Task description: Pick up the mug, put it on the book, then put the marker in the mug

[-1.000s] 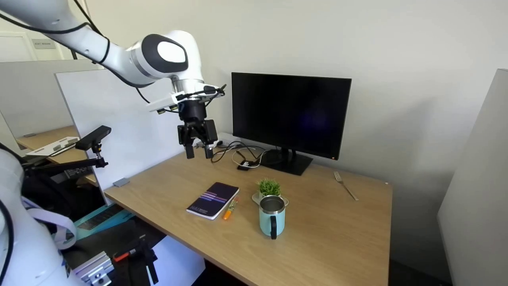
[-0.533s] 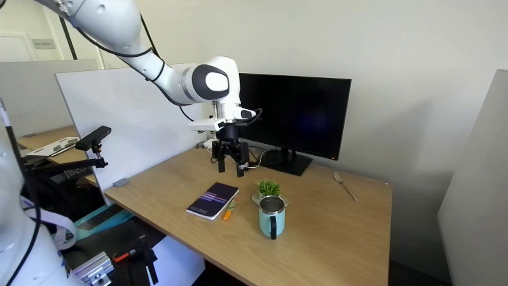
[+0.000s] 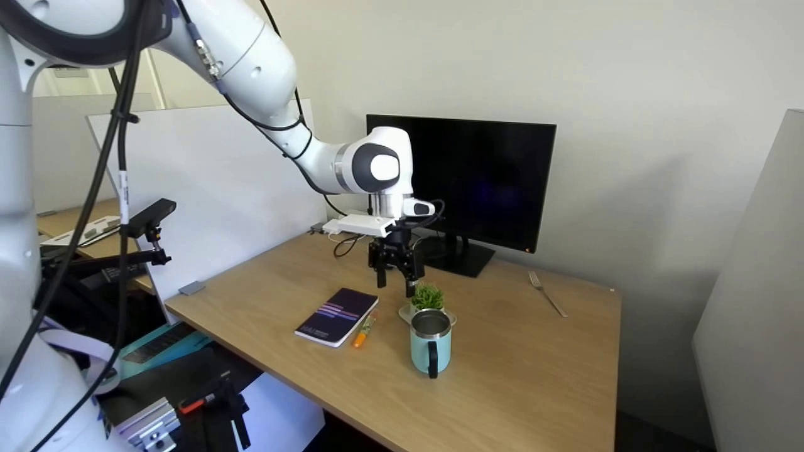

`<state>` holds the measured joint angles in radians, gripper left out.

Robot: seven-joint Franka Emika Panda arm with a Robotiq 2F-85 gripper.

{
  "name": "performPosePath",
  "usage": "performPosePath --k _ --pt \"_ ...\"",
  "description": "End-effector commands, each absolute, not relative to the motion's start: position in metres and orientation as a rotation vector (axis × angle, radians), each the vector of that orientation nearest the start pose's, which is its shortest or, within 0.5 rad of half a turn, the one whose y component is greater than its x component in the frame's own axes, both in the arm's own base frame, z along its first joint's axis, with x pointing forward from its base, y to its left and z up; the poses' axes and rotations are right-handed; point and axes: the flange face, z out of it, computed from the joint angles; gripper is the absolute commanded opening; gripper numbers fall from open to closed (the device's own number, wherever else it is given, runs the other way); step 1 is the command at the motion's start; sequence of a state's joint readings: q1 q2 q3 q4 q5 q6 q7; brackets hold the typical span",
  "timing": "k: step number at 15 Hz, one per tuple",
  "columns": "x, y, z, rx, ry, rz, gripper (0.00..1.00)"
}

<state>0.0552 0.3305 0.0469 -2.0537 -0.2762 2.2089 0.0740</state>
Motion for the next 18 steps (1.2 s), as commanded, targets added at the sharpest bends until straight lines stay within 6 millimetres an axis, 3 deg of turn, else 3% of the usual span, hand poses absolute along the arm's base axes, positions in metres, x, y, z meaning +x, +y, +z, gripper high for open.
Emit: performPosePath --k 1,6,12,18 --pt "0.593 0.04 0.253 -3.32 -0.304 0.23 1.0" --pt "0.604 0.023 0.233 -3.268 -0.223 0.22 1.0" --pt "0.6 0.02 0.206 -3.178 -0.137 0.233 1.0" --pt "0.599 0.004 0.196 -3.179 -0.11 0.219 1.0"
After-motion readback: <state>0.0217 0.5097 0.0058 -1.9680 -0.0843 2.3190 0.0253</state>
